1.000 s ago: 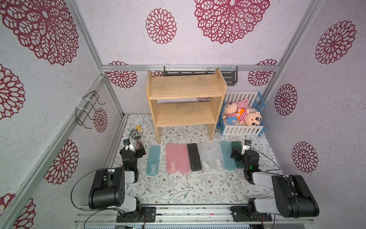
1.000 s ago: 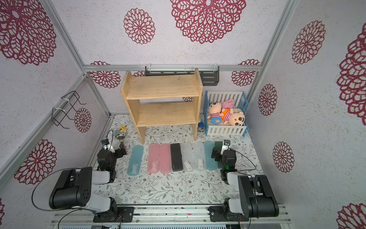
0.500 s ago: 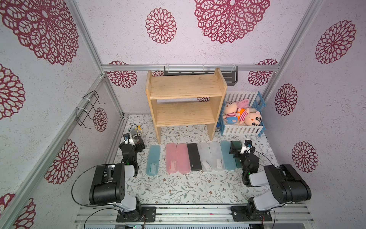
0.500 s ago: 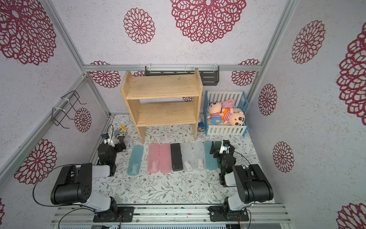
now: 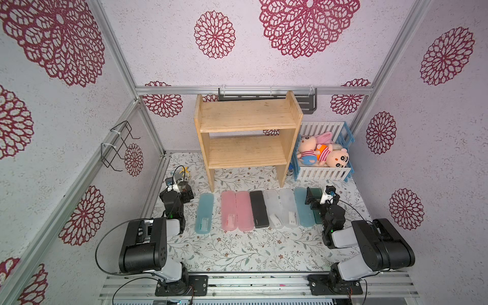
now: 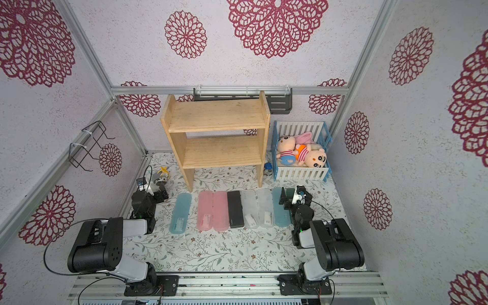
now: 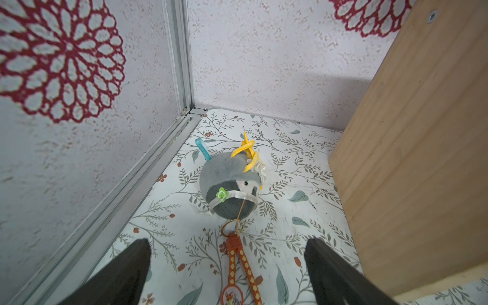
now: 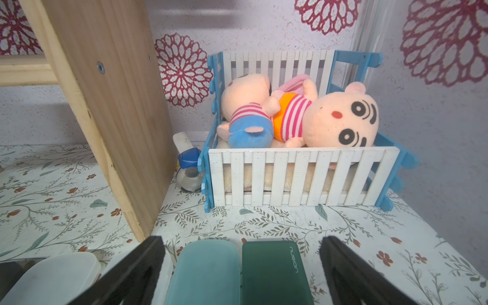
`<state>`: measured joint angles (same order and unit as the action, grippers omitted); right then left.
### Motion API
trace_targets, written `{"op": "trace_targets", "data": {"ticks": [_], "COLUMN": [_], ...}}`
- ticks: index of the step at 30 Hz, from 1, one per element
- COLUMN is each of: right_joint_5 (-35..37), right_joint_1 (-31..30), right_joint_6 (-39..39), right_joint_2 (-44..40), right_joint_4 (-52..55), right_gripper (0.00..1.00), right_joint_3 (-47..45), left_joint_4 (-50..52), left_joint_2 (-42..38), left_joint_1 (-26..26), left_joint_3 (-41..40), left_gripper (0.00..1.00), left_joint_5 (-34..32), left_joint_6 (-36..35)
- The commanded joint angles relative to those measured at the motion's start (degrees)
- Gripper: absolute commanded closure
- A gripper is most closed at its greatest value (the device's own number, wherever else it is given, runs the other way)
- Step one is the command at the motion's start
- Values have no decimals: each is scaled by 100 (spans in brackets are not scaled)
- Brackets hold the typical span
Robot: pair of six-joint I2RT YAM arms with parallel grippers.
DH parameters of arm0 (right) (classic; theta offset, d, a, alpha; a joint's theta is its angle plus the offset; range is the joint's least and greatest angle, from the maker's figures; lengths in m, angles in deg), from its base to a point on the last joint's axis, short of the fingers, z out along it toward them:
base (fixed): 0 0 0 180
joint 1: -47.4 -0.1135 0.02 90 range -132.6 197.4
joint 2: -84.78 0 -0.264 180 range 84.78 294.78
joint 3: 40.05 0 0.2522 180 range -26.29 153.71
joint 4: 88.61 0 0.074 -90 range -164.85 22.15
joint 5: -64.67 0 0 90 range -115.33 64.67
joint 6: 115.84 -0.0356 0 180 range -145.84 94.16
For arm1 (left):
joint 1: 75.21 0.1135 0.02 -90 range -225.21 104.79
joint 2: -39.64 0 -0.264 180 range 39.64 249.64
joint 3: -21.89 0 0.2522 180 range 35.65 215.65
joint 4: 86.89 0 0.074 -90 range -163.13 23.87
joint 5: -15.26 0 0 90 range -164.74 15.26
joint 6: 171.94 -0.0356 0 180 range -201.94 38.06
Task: Remove the pencil cases from the shelf
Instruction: Reset both arms
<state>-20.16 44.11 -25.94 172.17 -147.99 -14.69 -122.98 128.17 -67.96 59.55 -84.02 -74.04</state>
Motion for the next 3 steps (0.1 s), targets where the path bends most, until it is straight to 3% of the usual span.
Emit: {"op": "trace_targets", "data": {"ticks": [1, 3], "right_joint_5": [46, 46], "right_joint_1": [4, 4], "right_joint_6": [93, 98], "right_joint_2": [28, 23], "right_joint_4": [-191, -183], "right_gripper": [1, 1], "right_joint_3": [109, 115], "left_joint_4": [59, 90], "left_joint_2": [33, 15], "left_joint_1": [-43, -22], "left_joint_3": [62, 74], "left_gripper": [3, 3], "left_joint_5": [-23, 38], "left_joint_6": [-78, -70]}}
